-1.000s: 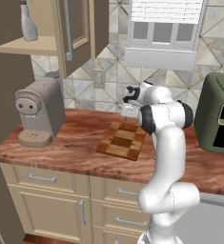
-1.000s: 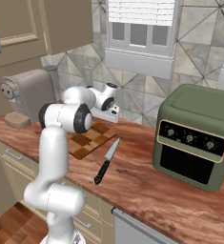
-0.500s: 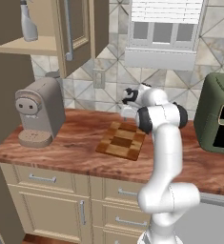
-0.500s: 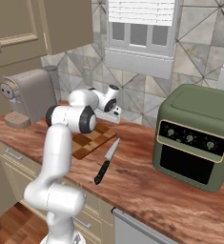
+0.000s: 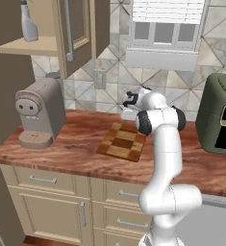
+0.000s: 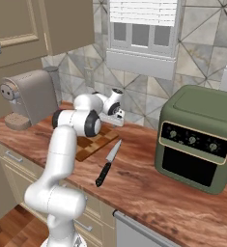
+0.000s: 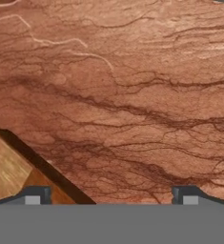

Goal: Move the cutting board and knife to the sink. Then move spray from the cabinet to the counter.

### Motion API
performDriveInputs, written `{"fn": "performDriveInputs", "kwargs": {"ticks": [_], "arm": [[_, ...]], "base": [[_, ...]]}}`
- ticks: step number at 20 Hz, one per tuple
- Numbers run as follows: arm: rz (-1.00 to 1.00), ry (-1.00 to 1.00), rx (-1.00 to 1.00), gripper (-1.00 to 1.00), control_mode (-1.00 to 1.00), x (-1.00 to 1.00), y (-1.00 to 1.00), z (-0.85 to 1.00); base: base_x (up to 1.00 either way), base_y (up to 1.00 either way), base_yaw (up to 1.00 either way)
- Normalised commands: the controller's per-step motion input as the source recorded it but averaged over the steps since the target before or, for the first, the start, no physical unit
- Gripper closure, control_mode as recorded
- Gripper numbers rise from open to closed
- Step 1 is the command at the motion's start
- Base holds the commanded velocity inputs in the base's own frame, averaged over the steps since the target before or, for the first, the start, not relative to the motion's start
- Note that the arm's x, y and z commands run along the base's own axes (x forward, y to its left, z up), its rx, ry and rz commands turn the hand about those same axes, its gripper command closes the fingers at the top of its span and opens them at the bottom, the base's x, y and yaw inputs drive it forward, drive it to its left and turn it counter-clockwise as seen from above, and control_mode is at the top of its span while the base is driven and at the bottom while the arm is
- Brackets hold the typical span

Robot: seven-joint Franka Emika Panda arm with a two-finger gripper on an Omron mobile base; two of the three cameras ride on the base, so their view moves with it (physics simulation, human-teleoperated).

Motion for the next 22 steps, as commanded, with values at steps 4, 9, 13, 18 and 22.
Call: {"fn": "performDriveInputs", "kwargs": {"ticks": [4, 9, 13, 18, 22], "arm": [[-0.01, 0.00, 0.07, -1.00, -1.00, 0.01, -0.02, -0.24], [-0.02, 0.00, 0.08, -1.00, -1.00, 0.00, 0.00, -0.27], [-0.01, 0.03, 0.09, -1.00, -1.00, -0.16, 0.06, -0.42], [-0.01, 0.01, 0.02, -1.00, -1.00, -0.75, 0.28, -0.44], [-0.01, 0.00, 0.00, -1.00, -1.00, -0.91, 0.33, -0.50]], "base": [[0.00, 0.00, 0.00], [0.00, 0.00, 0.00], [0.00, 0.00, 0.00], [0.00, 0.00, 0.00], [0.00, 0.00, 0.00]]}}
